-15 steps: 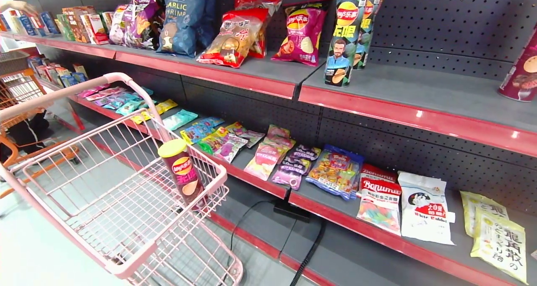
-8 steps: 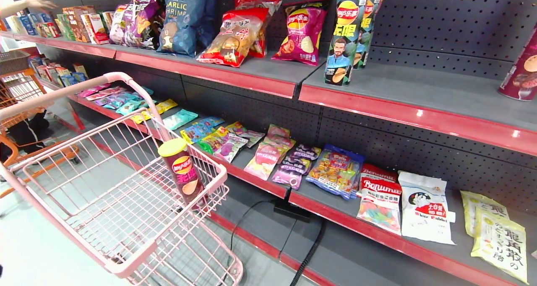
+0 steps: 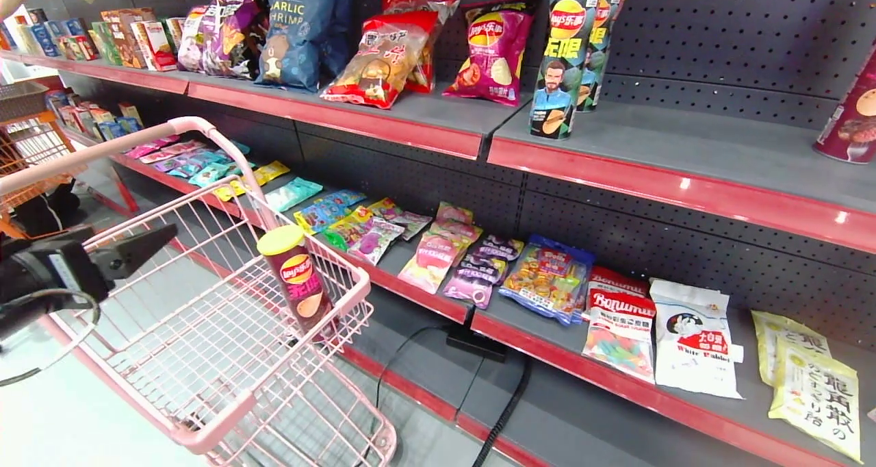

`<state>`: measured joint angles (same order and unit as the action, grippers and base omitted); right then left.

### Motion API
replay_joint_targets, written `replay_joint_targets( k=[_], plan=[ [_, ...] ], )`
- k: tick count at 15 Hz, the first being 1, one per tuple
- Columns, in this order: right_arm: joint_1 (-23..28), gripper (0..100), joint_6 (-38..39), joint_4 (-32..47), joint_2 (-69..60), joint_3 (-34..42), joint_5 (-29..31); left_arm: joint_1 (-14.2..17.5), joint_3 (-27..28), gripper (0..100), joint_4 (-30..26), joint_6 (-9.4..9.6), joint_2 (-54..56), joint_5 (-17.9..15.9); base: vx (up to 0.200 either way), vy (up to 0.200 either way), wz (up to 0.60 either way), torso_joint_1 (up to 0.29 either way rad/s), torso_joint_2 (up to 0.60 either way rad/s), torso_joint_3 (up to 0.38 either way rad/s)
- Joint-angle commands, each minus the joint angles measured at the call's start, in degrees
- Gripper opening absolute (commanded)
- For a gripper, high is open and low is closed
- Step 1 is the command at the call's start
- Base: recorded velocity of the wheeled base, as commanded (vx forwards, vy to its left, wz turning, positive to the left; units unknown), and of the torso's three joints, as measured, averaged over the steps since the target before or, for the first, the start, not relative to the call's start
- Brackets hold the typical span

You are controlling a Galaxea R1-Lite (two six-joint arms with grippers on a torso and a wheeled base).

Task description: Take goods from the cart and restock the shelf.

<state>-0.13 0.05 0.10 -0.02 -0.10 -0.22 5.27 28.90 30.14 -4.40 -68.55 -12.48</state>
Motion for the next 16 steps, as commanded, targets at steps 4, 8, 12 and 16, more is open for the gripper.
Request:
replay_joint_targets(
  k=[4,8,12,16],
  plan=[
    [0.0,100,0.1,0.0,0.0,0.0,-0.2,10.6,-3.4,100,1.3,12.93,-13.3,-12.9,0.000,0.000,0.00,0.000,0.00,0.000],
    [0.0,100,0.1,-0.1,0.0,0.0,-0.3,10.7,-3.5,100,1.7,13.45,-17.1,-16.2,0.000,0.000,0.00,0.000,0.00,0.000],
    [0.0,100,0.0,0.0,0.0,0.0,-0.3,10.7,-2.2,100,3.4,19.52,-23.2,-21.2,0.000,0.000,0.00,0.000,0.00,0.000],
    [0.0,100,-0.2,0.0,0.0,0.0,-0.3,10.6,1.3,100,7.7,31.30,-32.8,-30.6,0.000,0.000,0.00,0.000,0.00,0.000]
  ],
)
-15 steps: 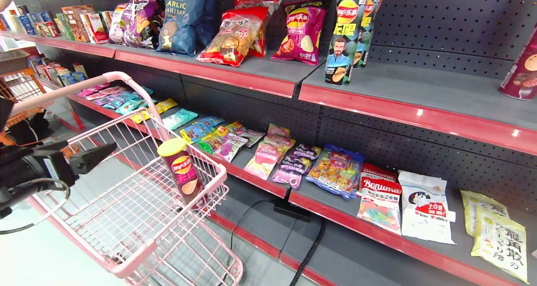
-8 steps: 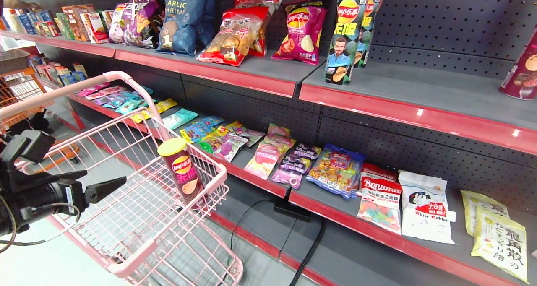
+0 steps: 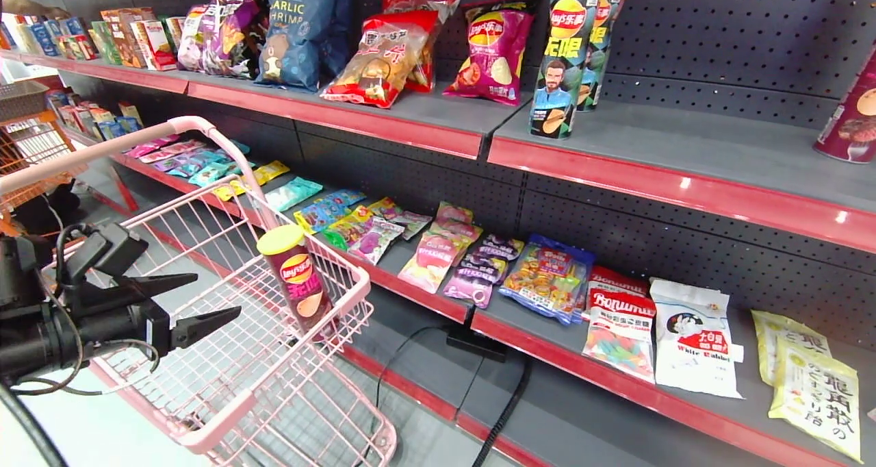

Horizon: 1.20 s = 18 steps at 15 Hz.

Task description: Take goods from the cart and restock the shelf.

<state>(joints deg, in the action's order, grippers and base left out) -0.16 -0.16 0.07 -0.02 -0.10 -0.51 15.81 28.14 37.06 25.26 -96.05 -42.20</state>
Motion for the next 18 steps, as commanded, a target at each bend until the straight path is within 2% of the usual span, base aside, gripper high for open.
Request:
replay_joint_targets(
  k=[1,5,8,13,18],
  plan=[
    [0.0,100,0.0,0.0,0.0,0.0,0.0,0.1,4.5,100,0.8,1.81,-6.7,-1.0,0.000,0.000,0.00,0.000,0.00,0.000],
    [0.0,100,0.0,0.0,0.0,0.0,0.0,-0.1,11.0,100,0.7,1.64,-11.0,-1.2,0.000,0.000,0.00,0.000,0.00,0.000],
    [0.0,100,-0.1,0.0,0.0,0.0,0.0,-1.7,11.4,100,1.2,1.99,-13.2,-1.2,0.000,0.000,0.00,0.000,0.00,0.000],
    [0.0,100,-0.1,0.0,0.0,0.0,0.0,-4.0,12.6,100,9.2,1.37,-18.8,-1.0,0.000,0.000,0.00,0.000,0.00,0.000],
    [0.0,100,-0.1,0.0,0.0,0.0,0.0,-7.7,16.3,100,10.3,0.58,-22.8,-0.2,0.000,0.000,0.00,0.000,0.00,0.000]
  ],
)
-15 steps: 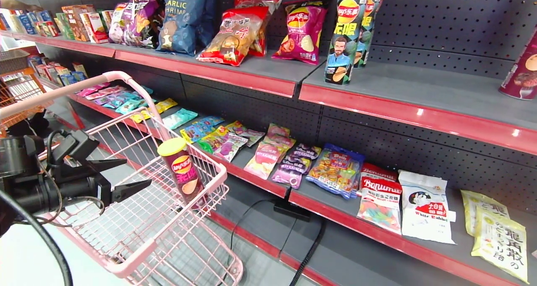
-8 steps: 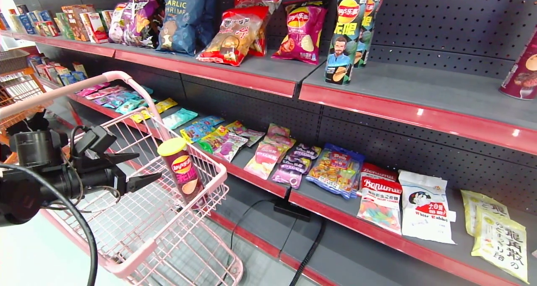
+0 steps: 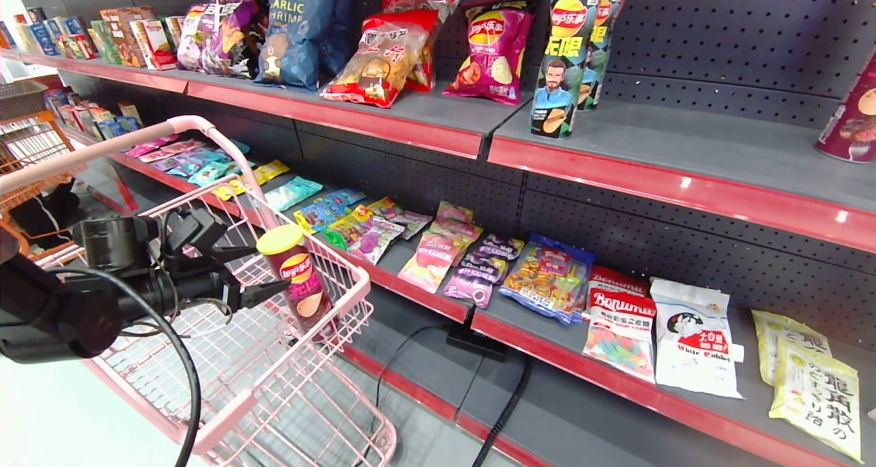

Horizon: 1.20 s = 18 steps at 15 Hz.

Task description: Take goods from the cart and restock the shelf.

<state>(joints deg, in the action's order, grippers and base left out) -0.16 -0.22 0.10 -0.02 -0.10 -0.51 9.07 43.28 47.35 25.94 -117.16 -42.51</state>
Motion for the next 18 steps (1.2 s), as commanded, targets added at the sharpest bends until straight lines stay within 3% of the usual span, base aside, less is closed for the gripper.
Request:
replay_joint_targets(
  k=[1,3,6,9,12,15,16,18],
  plan=[
    [0.0,100,0.0,0.0,0.0,0.0,0.0,-1.2,2.4,100,0.0,-0.28,-2.4,0.2,0.000,0.000,0.00,0.000,0.00,0.000],
    [0.0,100,0.0,0.0,0.0,0.0,0.0,-1.9,3.5,100,0.4,-0.54,-3.2,1.1,0.000,0.000,0.00,0.000,0.00,0.000],
    [0.0,100,0.0,0.0,0.0,0.0,0.0,-3.1,3.8,100,0.6,-2.56,-3.9,1.3,0.000,0.000,0.00,0.000,0.00,0.000],
    [0.0,100,0.0,0.0,0.0,0.0,0.0,-4.1,4.3,100,6.1,-2.83,-7.0,1.8,0.000,0.000,0.00,0.000,0.00,0.000],
    [0.0,100,0.0,0.0,0.0,0.0,0.0,-5.6,4.4,100,7.1,-6.08,-7.4,3.4,0.000,0.000,0.00,0.000,0.00,0.000],
    [0.0,100,0.0,0.0,0.0,0.0,0.0,-6.0,5.0,100,7.4,-6.25,-8.0,3.7,0.000,0.000,0.00,0.000,0.00,0.000],
    [0.0,100,0.0,0.0,0.0,0.0,0.0,-6.0,4.7,0,9.3,-6.43,-8.3,3.7,0.000,0.000,0.00,0.000,0.00,0.000],
    [0.0,100,0.0,0.0,0.0,0.0,0.0,-6.0,3.8,0,11.4,-6.34,-8.1,3.7,0.000,0.000,0.00,0.000,0.00,0.000]
  ],
)
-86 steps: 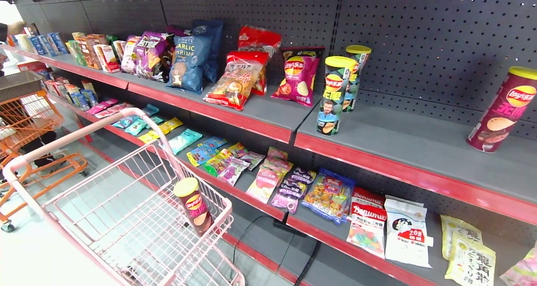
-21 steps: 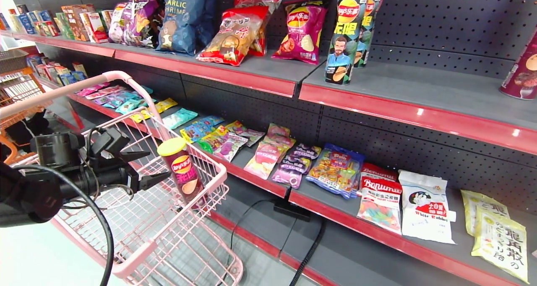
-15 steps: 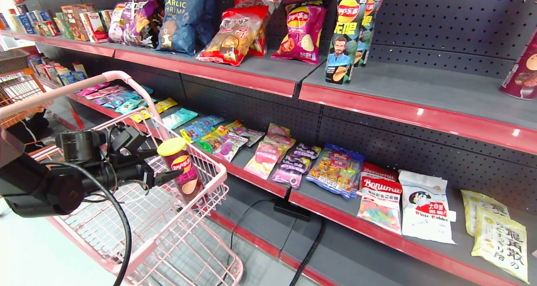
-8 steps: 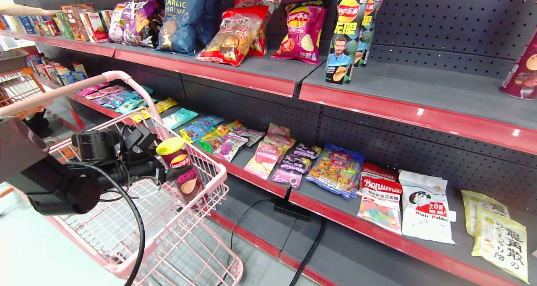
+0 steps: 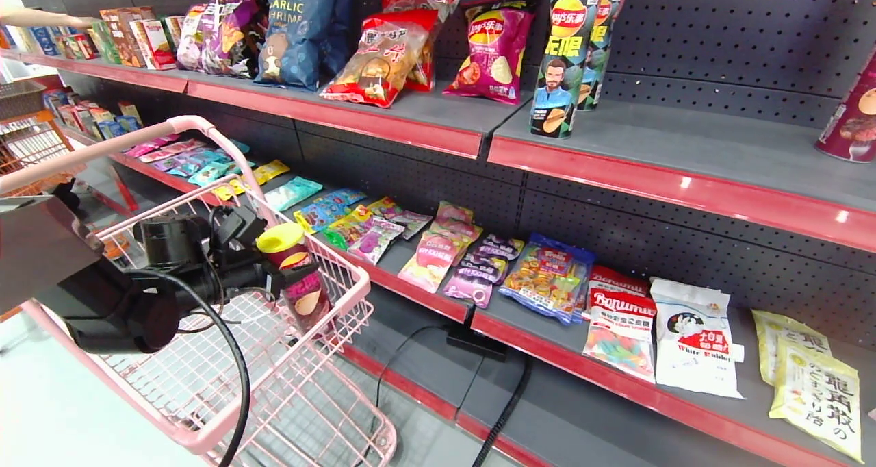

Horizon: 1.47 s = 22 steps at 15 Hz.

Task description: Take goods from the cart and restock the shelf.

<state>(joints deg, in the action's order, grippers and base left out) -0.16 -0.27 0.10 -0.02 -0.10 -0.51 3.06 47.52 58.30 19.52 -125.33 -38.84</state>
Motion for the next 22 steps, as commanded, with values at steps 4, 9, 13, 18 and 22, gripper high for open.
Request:
replay_joint_targets(
  k=[4,9,13,18,22],
  plan=[
    [0.0,100,0.0,0.0,0.0,0.0,0.0,1.1,-4.4,0,0.5,-3.96,6.6,1.7,0.000,0.000,0.00,0.000,0.00,0.000],
    [0.0,100,0.0,0.0,0.0,0.0,0.0,4.1,-6.5,0,-1.1,-12.31,22.7,4.8,0.000,0.000,0.00,0.000,0.00,0.000],
    [0.0,100,0.1,0.0,0.0,0.0,-0.2,9.9,-6.3,0,-20.2,-15.03,45.1,5.8,0.000,0.000,0.00,0.000,0.00,0.000],
    [0.0,100,0.3,0.0,0.0,0.0,-0.1,11.2,-5.9,0,-48.4,-15.03,71.6,1.9,0.000,0.000,0.00,0.000,0.00,0.000],
    [0.0,100,0.1,0.0,0.0,0.0,0.1,11.1,-5.7,0,-61.8,-14.95,85.1,1.5,0.000,0.000,0.00,0.038,-0.13,-0.087]
  ],
)
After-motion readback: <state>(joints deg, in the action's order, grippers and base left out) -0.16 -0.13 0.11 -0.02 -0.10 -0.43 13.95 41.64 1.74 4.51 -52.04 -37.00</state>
